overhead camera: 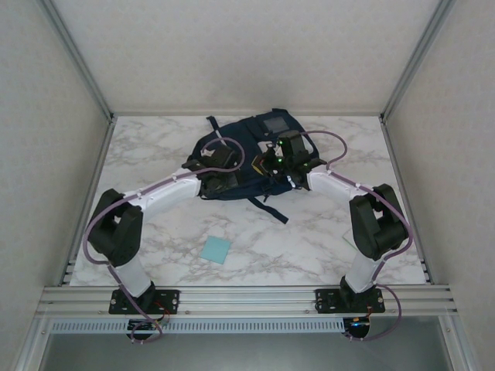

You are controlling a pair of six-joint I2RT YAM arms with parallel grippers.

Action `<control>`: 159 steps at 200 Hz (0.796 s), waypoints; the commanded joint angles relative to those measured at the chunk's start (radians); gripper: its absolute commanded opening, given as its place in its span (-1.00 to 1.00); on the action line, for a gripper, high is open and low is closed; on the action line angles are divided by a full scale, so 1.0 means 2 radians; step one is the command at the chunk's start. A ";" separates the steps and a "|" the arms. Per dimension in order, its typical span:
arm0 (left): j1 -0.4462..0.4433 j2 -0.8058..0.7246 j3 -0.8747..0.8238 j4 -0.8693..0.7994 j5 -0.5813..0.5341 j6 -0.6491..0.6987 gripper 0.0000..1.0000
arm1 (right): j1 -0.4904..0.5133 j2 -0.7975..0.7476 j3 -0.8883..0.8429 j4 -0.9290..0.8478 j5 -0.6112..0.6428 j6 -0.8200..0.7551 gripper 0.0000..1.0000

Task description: Pack books, pencil case, and school supplies into a backpack

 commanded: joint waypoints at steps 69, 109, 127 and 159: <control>0.039 -0.121 -0.031 -0.105 -0.007 0.066 0.46 | -0.009 -0.007 0.041 0.004 -0.015 -0.029 -1.00; 0.031 -0.097 -0.022 -0.035 0.064 0.070 0.51 | -0.010 -0.007 0.041 0.004 -0.016 -0.027 -1.00; 0.026 -0.082 -0.023 -0.010 0.073 0.049 0.49 | -0.009 -0.009 0.041 0.003 -0.016 -0.027 -1.00; 0.023 -0.052 -0.025 0.042 0.089 0.014 0.29 | -0.009 -0.009 0.042 0.005 -0.020 -0.029 -1.00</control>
